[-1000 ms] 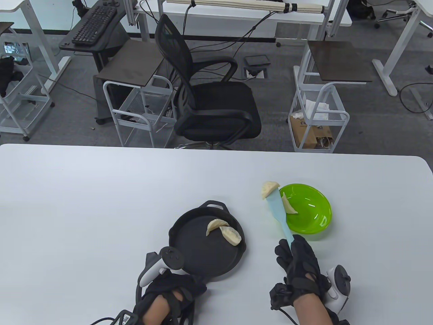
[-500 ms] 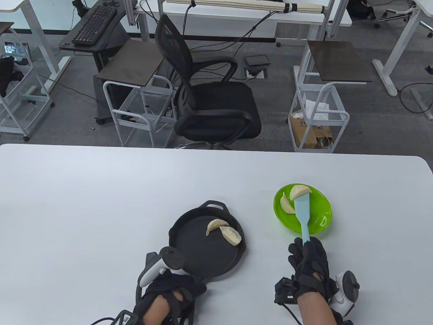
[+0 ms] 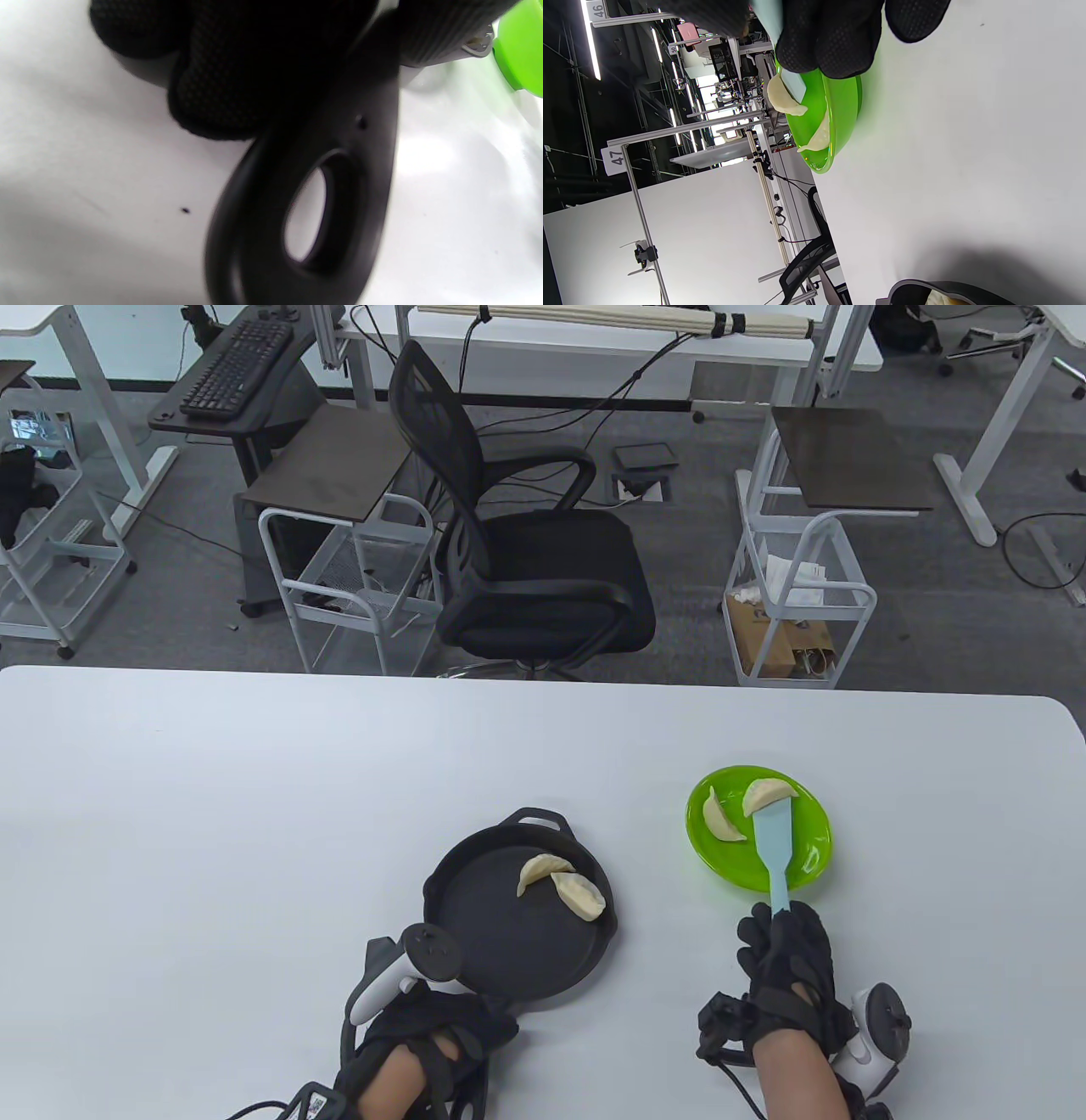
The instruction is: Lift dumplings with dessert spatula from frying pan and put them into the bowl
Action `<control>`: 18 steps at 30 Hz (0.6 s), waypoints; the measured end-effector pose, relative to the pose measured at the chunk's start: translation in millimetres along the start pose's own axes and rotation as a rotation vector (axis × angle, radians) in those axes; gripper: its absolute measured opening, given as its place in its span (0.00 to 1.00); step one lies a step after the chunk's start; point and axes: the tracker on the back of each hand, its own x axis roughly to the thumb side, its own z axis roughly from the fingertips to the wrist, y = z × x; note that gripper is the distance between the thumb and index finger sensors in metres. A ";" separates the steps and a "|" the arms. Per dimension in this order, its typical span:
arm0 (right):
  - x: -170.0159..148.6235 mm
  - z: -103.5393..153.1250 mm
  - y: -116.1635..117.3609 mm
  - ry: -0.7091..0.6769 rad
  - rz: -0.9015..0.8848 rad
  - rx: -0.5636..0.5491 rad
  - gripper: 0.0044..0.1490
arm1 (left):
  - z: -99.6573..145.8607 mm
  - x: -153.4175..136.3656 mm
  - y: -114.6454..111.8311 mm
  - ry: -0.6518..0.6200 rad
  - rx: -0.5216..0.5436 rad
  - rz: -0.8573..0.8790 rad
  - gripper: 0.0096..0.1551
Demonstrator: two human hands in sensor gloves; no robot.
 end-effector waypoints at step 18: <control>6.1 -2.2 -0.6 -0.082 0.127 -0.025 0.35 | 0.0 -0.2 0.0 0.000 0.000 0.002 0.37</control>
